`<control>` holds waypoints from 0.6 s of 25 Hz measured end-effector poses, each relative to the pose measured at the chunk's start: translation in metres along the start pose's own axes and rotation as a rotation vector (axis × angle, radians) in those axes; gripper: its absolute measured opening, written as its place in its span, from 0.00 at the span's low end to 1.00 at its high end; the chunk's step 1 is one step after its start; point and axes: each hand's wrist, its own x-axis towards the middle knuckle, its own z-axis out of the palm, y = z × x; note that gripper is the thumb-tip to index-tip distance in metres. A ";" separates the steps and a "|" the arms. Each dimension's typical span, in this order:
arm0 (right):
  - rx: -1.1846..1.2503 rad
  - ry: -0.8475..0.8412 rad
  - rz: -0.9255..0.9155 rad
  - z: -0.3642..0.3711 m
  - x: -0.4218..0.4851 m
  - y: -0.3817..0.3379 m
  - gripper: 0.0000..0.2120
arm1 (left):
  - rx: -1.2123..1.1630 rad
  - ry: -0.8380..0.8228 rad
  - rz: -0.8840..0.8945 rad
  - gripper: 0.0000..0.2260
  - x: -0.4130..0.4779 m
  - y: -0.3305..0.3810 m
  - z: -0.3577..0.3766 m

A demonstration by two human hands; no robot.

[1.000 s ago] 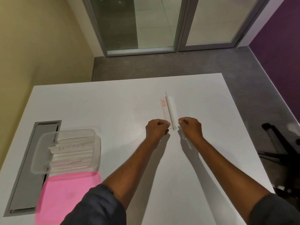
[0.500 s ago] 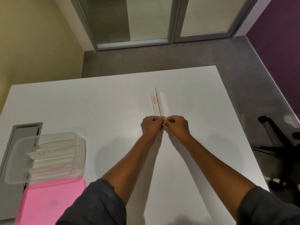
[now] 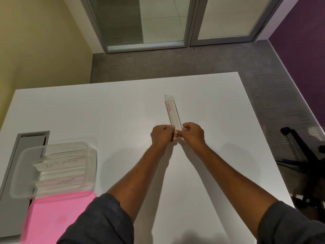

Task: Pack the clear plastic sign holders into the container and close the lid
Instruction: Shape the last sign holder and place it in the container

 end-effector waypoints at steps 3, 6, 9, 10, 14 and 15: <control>-0.014 -0.006 -0.012 0.009 -0.004 -0.005 0.20 | -0.063 0.019 -0.047 0.06 0.001 -0.004 -0.011; -0.057 0.000 -0.034 0.021 -0.007 -0.007 0.18 | -0.098 0.053 -0.082 0.05 0.001 -0.010 -0.022; -0.084 0.010 -0.064 0.031 -0.009 -0.008 0.19 | -0.060 0.100 -0.073 0.05 0.004 -0.015 -0.029; -0.091 0.016 -0.071 0.033 -0.010 -0.007 0.19 | -0.019 0.112 -0.061 0.06 0.006 -0.016 -0.031; -0.132 0.036 -0.095 0.046 -0.011 -0.007 0.20 | 0.114 0.129 -0.022 0.09 0.012 -0.020 -0.040; -0.133 0.039 -0.092 0.050 -0.012 -0.007 0.21 | 0.134 0.135 -0.021 0.09 0.012 -0.020 -0.041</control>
